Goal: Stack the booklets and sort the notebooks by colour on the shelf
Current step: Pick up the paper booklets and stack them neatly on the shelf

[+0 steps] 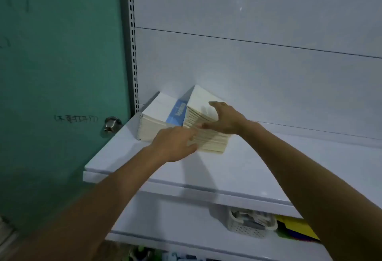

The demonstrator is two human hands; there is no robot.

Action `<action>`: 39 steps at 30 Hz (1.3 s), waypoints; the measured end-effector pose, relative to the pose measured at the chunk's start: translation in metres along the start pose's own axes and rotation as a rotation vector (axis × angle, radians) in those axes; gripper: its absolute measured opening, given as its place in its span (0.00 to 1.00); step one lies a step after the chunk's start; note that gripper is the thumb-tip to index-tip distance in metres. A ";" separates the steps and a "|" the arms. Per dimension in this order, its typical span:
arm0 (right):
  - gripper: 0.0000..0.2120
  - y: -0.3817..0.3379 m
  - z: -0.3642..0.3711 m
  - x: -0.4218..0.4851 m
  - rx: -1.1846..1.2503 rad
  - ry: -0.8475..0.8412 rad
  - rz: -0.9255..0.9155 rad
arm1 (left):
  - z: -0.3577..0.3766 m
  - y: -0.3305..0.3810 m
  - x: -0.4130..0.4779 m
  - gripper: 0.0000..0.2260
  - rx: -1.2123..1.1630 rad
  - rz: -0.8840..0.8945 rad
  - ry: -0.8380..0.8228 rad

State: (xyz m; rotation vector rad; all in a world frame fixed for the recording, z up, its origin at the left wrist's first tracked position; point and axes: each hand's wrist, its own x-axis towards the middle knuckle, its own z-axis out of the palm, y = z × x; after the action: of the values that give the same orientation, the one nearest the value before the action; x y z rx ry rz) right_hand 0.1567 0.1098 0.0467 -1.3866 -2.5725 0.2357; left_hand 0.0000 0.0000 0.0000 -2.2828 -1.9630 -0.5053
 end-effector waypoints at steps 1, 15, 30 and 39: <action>0.49 -0.001 0.001 0.011 0.068 0.014 0.007 | 0.003 -0.005 0.004 0.18 -0.069 -0.054 -0.021; 0.33 0.019 0.053 -0.006 -0.153 0.129 -0.163 | 0.042 -0.016 0.008 0.34 -1.399 -0.551 -0.101; 0.34 0.009 0.033 -0.017 0.376 0.403 -0.276 | 0.060 -0.029 -0.021 0.04 -1.158 -0.665 0.516; 0.46 0.026 0.048 0.018 -0.138 0.010 -0.141 | 0.072 -0.055 -0.024 0.04 -1.375 -0.702 0.592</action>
State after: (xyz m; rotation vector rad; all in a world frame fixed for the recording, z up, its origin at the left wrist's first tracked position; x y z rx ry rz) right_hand 0.1556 0.1374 -0.0042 -1.2376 -2.7083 0.0297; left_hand -0.0428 0.0070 -0.0834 -1.1449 -2.2030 -2.8375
